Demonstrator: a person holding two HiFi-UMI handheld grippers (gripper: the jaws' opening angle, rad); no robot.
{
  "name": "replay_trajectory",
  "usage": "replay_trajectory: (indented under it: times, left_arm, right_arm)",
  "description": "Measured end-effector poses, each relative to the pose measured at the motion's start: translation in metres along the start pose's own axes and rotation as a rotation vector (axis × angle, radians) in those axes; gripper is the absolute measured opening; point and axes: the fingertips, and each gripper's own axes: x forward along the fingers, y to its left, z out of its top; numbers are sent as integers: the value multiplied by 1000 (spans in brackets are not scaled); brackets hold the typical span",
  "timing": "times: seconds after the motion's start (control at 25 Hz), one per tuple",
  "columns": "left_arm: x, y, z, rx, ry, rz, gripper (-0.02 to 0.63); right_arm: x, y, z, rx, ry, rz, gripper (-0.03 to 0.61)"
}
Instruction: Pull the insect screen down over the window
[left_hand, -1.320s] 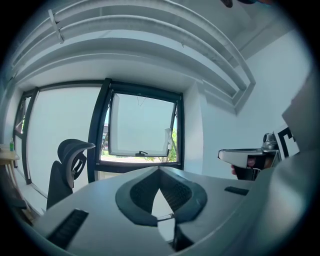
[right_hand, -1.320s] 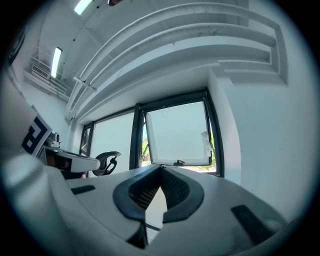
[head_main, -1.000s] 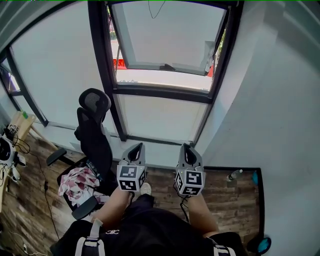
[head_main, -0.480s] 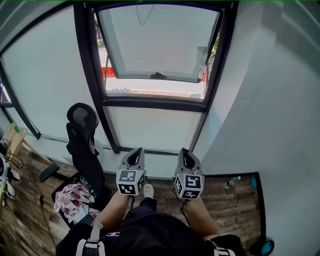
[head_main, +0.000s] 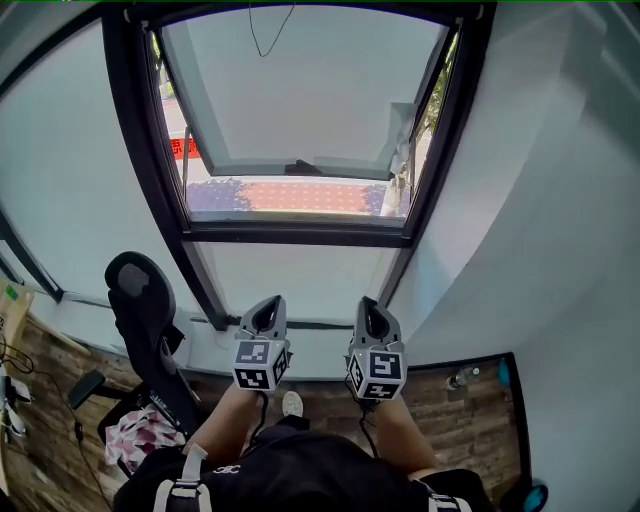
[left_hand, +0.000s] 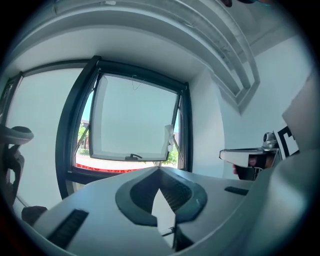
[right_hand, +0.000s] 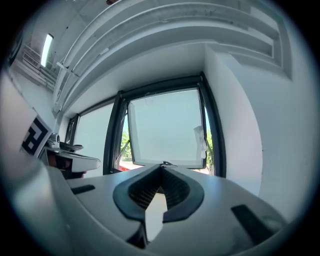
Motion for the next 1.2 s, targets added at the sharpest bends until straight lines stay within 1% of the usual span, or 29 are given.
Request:
replay_trajectory:
  times: [0.24, 0.48, 0.6, 0.72, 0.88, 1.04, 1.2]
  left_arm:
    - [67, 39, 16, -15, 2, -21, 3]
    - [131, 73, 28, 14, 1, -38, 3]
    - [163, 90, 36, 21, -5, -38, 3]
    - [190, 102, 44, 30, -14, -43, 3]
    - [217, 116, 48, 23, -13, -37, 3]
    - [236, 118, 47, 9, -6, -26, 3]
    - [252, 114, 46, 5, 5, -8, 3]
  right_arm:
    - [74, -13, 14, -17, -18, -25, 5]
    - [144, -23, 18, -14, -41, -49, 5]
    - [178, -26, 19, -14, -47, -47, 6]
    - [208, -28, 18, -19, -44, -27, 6]
    - [236, -33, 23, -43, -50, -9, 6]
    - [252, -45, 25, -59, -43, 5, 6]
    - [261, -61, 28, -39, -35, 29, 6]
